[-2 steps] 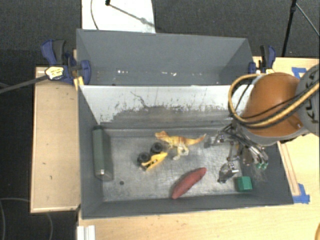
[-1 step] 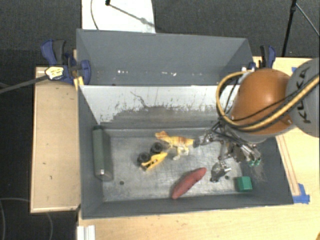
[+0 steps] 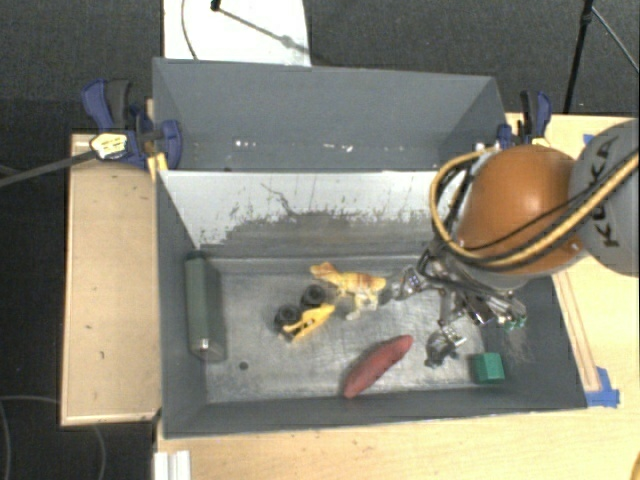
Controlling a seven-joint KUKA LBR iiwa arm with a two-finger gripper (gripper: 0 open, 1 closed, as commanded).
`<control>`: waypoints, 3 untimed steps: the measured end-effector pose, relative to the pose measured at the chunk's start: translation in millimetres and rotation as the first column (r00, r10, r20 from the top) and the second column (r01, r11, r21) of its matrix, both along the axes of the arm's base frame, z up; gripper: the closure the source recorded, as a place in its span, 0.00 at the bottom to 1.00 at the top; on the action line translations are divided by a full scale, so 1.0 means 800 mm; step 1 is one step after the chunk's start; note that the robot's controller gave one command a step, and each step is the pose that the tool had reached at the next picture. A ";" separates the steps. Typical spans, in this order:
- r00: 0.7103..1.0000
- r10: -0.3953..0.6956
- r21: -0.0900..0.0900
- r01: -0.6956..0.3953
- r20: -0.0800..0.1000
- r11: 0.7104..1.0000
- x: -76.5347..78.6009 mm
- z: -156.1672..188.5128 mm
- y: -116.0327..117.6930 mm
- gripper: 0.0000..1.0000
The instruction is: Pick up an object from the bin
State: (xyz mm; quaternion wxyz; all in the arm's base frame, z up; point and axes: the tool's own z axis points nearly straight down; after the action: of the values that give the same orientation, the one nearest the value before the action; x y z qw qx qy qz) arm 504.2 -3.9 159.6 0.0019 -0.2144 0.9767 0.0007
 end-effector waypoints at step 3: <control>0.998 -0.050 -0.002 0.050 0.038 0.999 0.020 -0.092 0.040 0.00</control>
Offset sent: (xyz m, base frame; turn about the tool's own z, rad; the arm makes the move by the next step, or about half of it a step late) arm 0.0013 0.0340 -0.0896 0.0520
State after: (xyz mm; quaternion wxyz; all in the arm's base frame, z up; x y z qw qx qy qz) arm 520.3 28.3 86.3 0.0203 -0.1898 0.9816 -0.0046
